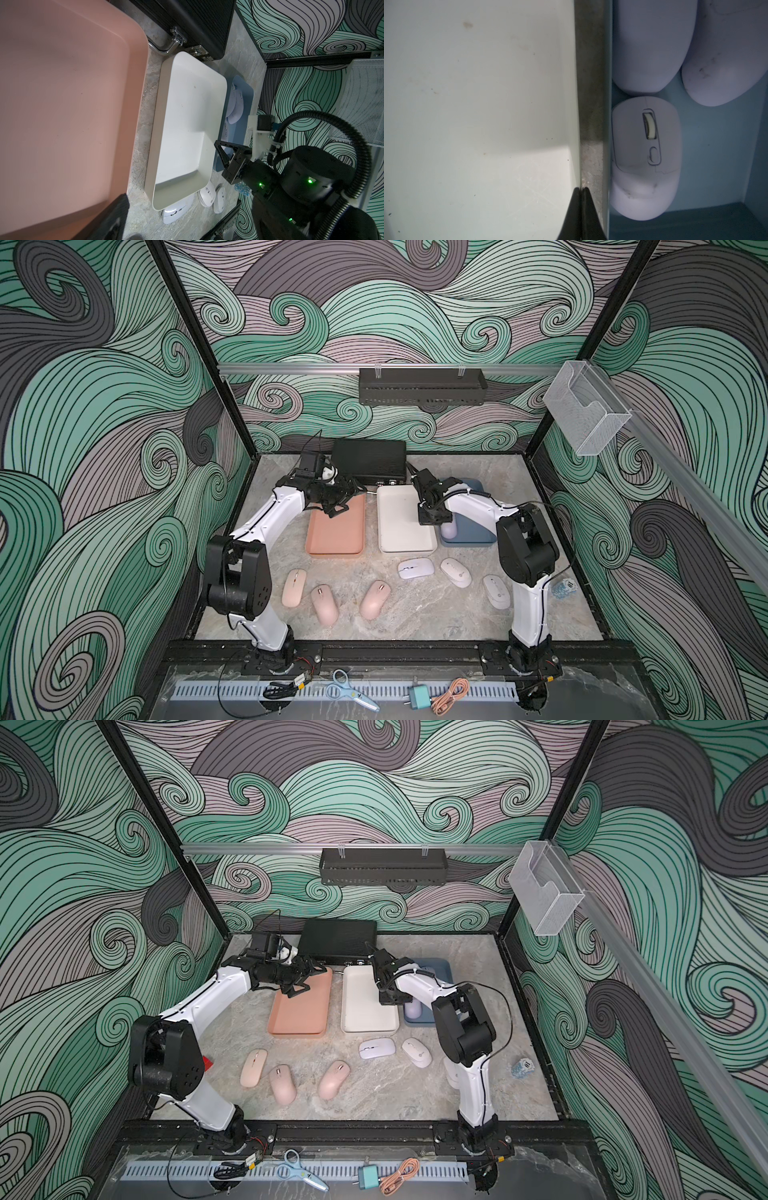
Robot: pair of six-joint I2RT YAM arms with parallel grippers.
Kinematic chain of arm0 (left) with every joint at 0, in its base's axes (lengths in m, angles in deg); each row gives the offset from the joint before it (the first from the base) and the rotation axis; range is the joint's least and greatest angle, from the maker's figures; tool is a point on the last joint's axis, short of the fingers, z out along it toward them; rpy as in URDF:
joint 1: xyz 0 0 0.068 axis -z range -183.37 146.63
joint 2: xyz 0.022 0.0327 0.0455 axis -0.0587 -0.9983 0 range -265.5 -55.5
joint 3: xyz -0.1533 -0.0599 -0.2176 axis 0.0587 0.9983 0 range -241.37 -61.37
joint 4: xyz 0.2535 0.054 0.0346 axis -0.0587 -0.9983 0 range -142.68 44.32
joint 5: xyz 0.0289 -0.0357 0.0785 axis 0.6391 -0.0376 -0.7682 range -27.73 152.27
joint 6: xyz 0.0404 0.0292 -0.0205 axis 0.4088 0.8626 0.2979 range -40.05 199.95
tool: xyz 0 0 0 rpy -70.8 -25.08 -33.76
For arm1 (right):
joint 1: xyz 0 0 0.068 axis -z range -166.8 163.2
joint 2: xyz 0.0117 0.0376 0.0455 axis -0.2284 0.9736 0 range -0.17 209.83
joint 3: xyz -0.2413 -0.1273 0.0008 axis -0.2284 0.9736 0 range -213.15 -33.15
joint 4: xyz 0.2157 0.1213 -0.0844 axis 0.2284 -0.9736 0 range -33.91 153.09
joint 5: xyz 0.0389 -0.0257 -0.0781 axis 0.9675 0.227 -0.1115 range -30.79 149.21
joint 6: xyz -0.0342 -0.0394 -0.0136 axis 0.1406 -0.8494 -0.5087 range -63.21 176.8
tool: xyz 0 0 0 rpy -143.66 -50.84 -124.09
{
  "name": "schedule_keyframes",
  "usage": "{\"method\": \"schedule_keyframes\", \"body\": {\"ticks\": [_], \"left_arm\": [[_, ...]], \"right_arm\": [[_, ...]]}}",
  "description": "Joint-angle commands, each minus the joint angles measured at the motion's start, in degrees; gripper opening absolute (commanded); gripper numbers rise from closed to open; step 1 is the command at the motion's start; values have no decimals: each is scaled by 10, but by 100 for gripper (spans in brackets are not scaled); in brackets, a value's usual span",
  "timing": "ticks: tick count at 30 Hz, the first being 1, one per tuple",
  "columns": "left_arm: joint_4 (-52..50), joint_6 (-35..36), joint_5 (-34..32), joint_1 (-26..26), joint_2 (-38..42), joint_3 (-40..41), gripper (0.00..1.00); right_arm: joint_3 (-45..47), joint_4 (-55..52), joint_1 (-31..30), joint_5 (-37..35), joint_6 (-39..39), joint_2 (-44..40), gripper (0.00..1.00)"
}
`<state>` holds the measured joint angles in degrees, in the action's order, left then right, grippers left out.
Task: Place the mice by color into the storage box
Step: Move the storage box to the center of the board, then pick up the mouse from the center of the board.
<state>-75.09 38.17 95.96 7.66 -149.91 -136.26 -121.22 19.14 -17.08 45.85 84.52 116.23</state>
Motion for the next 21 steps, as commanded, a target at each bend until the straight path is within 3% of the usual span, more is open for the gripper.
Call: {"method": "schedule_keyframes", "body": {"ticks": [1, 5, 8, 14, 18, 21], "left_arm": [[-10, 8, 5, -2, 13, -20, 91], [-9, 8, 6, -3, 11, -21, 91], [-9, 8, 7, -3, 10, -22, 91], [-8, 3, 7, 1, 18, -17, 92], [-5, 0, 4, 16, 29, -14, 92], [-2, -2, 6, 33, 35, -12, 92]], "right_arm": [[13, -13, 6, -25, 20, -15, 0], [10, -7, 6, -11, 19, -15, 2], [8, -9, 4, 6, 18, -27, 22], [11, -40, -1, 2, -9, -103, 41], [101, -53, 1, -26, -29, -202, 55], [197, -51, 6, 3, -42, -278, 67]]}}
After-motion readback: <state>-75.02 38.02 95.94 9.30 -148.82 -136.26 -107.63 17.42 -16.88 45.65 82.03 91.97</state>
